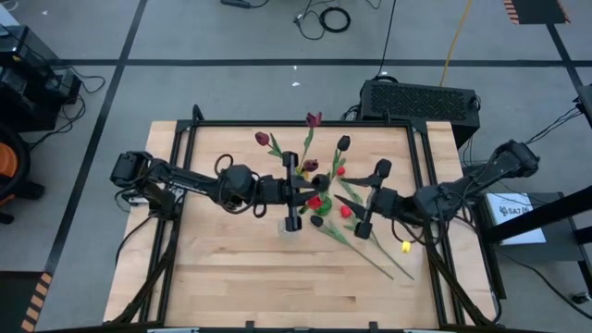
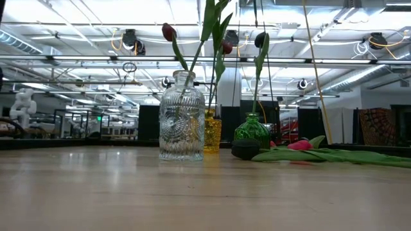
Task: Sort flowers into vase by color
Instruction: Put the bottom left black flower in the green flower vase
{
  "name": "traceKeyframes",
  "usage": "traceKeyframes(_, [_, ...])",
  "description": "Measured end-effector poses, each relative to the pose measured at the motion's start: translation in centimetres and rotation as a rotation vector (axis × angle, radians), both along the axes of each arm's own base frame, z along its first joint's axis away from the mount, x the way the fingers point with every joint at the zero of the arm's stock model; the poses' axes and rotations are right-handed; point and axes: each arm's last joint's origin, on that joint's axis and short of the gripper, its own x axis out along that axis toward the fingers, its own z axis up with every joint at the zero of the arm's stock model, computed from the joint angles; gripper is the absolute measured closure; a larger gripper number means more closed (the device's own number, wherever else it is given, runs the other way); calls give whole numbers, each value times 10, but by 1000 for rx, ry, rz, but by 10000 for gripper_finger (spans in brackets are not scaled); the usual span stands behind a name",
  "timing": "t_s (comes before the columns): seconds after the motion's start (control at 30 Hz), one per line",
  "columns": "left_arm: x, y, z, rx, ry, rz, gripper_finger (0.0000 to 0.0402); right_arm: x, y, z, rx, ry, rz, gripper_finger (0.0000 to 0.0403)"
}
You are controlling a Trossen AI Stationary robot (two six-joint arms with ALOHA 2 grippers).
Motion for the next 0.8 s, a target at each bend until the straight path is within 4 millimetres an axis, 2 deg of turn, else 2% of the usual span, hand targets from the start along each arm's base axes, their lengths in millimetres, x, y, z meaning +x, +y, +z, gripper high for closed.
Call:
traceKeyframes(0.3, [2, 0, -4, 17, 42, 2, 399, 15, -14, -6, -15, 6, 16, 220])
traceKeyframes(0.8, [4, 9, -8, 22, 93, 36, 399, 20, -13, -8, -10, -1, 38, 220])
